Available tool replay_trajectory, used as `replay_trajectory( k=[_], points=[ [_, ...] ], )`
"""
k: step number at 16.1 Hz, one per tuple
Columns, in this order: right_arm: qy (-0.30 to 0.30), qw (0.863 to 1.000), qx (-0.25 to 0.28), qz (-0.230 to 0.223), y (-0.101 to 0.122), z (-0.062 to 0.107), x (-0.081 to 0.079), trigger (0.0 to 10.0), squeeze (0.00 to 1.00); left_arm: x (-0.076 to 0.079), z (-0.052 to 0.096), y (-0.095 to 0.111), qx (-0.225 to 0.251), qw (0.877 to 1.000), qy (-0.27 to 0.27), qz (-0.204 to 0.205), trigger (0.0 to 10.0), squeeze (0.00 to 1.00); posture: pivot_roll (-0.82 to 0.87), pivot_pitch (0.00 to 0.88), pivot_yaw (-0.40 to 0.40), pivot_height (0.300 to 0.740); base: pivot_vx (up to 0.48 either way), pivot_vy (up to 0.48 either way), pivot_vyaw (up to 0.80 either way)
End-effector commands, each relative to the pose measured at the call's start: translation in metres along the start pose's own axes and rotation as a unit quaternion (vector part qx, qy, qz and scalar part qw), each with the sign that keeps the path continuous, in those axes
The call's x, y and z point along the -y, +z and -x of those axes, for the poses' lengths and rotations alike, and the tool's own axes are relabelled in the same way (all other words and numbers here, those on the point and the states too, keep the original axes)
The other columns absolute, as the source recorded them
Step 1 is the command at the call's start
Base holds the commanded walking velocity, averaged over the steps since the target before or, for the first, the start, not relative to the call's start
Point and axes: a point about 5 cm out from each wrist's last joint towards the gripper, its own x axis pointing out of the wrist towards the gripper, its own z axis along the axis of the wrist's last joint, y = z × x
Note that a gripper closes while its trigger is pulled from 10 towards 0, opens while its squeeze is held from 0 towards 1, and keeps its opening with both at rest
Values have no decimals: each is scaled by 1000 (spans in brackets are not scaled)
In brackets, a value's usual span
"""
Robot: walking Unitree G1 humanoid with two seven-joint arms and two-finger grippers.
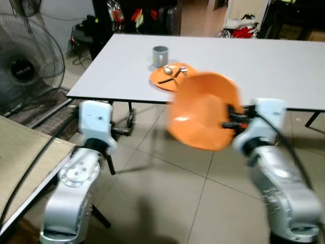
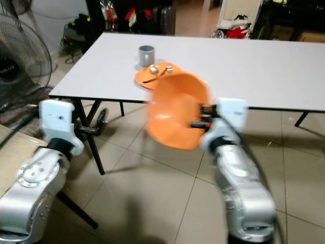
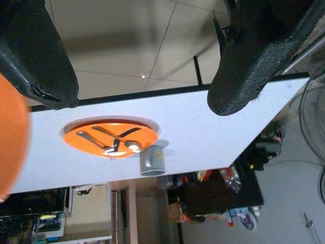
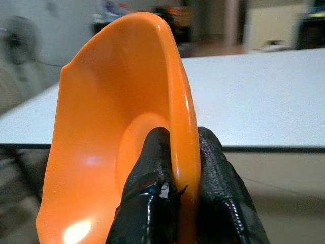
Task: Setting the table
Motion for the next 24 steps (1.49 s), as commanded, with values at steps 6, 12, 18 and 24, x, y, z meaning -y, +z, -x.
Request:
replay_trajectory(
  k=[6, 12, 18, 24],
  points=[
    [35, 999, 11, -36, 13, -11, -10, 10000, 0, -9, 3, -1, -6, 1000, 17, 9, 10000, 0, -79, 0, 18, 740, 209, 0, 0],
    [35, 998, 3, -52, 12, -13, -8, 10000, 0, -12, 8, -2, -11, 1000, 22, 14, 10000, 0, -75, 0, 12, 740, 337, 0, -369],
    [46, 998, 7, -52, 16, -16, -8, 10000, 0, -18, 9, -2, -13, 999, 37, 16, 10000, 0, -73, 0, 9, 740, 342, 0, -133],
    [59, 996, 21, -59, 21, -17, -6, 10000, 0, -22, 12, -3, -19, 999, 44, 17, 10000, 0, -69, 0, 7, 740, 344, 0, 0]
  ],
)
